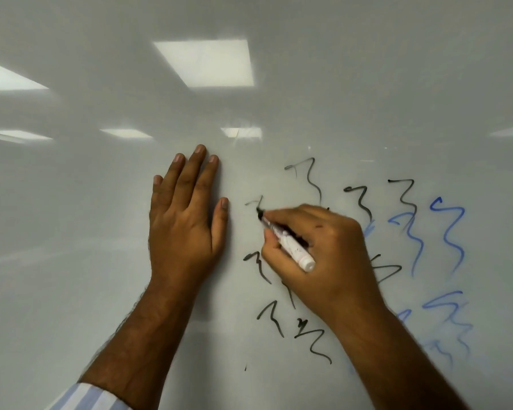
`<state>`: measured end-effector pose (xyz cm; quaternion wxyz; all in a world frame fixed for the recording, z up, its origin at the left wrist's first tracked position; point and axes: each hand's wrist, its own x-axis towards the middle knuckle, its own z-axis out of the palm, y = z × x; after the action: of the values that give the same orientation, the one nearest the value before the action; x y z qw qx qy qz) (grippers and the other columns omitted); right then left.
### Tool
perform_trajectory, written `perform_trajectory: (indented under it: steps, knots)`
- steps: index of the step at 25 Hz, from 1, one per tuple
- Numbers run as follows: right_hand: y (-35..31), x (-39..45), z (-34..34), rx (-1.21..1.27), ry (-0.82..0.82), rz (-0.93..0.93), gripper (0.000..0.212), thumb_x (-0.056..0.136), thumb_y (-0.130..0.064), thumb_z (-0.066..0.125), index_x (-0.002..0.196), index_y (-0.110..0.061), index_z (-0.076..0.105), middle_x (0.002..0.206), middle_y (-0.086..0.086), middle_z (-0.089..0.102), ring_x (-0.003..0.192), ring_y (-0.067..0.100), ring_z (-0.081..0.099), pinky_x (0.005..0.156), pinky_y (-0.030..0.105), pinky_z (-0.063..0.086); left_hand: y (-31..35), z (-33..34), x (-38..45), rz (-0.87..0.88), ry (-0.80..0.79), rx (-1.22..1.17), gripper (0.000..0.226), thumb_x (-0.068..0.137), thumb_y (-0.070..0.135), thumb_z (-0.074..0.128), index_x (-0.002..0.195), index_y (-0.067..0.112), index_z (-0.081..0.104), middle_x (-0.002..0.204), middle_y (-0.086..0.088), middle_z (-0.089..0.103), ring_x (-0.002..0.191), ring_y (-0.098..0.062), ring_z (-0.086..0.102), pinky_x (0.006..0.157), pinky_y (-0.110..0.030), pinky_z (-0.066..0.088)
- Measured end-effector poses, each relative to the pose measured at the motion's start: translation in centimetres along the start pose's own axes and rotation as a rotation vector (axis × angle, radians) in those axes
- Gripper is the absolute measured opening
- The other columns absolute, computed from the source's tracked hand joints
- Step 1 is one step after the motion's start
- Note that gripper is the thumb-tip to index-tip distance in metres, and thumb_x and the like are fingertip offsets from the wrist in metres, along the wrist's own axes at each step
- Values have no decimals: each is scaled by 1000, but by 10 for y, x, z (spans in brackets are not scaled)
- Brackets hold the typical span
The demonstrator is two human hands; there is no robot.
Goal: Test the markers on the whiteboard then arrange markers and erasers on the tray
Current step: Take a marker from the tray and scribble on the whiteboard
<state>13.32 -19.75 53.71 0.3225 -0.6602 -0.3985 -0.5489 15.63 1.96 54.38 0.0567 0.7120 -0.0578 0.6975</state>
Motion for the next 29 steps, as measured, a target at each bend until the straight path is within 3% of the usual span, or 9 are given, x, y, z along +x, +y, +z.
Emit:
perform_trajectory:
  steps: [5,11,13,15,18,24,29]
  knots:
    - [-1,-48,-17,-52,-26,41,11,84,-20,72,91,-18,80,77,-8,71,64,9,63,59,29,54,-4,-1,-7,6,-4,14,61,108,37,46,165,19,34,174,0,28,163,-22,18,131,-53,20]
    - [-4,-38,18,-38,102,-71,25,101,-21,71,121,-6,78,102,4,76,87,19,72,78,32,61,-8,-1,-15,1,-8,9,61,109,38,45,166,20,31,175,0,26,164,-21,16,132,-52,19]
    - [-5,-19,26,-38,35,-94,29,101,-24,70,125,-8,76,107,5,77,90,17,72,82,30,61,-10,-2,-20,-6,-16,12,62,109,38,45,166,20,30,175,0,24,164,-21,15,132,-52,18]
    - [-8,-12,32,-89,-45,-152,29,99,-25,70,122,-8,78,104,4,78,85,17,73,80,28,63,-13,-2,-25,-5,-19,8,62,109,38,45,166,20,30,175,-1,24,164,-21,15,132,-52,18]
    - [-11,-16,29,-94,-28,-114,28,96,-25,66,115,-9,79,96,3,78,77,16,71,71,31,62,-17,-3,-31,-7,-25,0,61,109,36,46,166,20,31,175,-1,25,164,-22,16,131,-54,19]
    - [-18,-77,24,-103,-161,-105,16,90,-21,72,102,-15,80,84,-3,72,70,13,64,63,30,55,-22,-8,-42,-13,-15,-3,60,109,37,43,165,17,34,174,-4,27,163,-24,18,132,-54,18]
    - [-31,-105,52,-213,-59,-73,21,98,-27,70,110,-15,81,86,-4,74,67,13,65,59,27,56,-24,-9,-46,-15,-23,-16,61,109,36,47,165,17,33,174,-4,27,163,-25,17,132,-54,17]
